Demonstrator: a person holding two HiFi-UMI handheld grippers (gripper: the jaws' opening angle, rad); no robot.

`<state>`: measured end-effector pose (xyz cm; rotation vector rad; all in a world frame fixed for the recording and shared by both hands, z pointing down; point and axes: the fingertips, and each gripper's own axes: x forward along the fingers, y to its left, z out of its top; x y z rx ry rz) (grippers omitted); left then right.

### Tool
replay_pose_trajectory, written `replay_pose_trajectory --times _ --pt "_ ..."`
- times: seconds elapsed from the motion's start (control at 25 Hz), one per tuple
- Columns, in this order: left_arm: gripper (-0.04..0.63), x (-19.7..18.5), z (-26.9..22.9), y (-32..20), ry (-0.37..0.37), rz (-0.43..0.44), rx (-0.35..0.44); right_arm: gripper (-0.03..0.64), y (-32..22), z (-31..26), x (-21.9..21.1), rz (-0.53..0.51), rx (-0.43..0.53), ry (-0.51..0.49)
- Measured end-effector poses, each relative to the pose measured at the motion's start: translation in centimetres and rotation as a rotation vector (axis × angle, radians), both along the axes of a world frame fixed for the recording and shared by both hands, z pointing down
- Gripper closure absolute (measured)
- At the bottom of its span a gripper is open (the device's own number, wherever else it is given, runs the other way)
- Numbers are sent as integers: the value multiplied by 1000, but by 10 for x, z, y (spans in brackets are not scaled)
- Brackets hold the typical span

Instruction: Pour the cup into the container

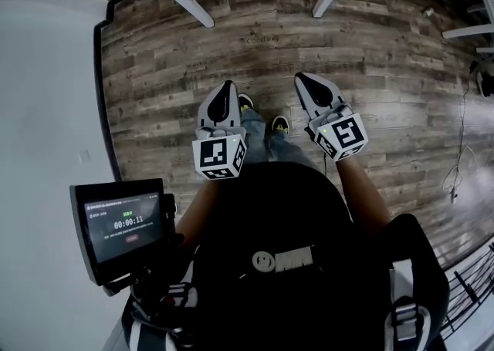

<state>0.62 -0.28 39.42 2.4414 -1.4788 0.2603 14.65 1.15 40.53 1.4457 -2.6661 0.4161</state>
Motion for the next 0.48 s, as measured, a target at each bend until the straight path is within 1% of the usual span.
replay_pose_trajectory --times 0.24,0.4,0.48 --pt "598 -13 -1 -48 27 35 5 612 -42 -2 -21 33 -9 19" --pt "598 -33 -3 -99 41 53 -6 612 -97 -7 -40 61 -34 25" --pt "598 -44 2 -113 45 54 -13 612 -111 -4 -47 78 -45 30"
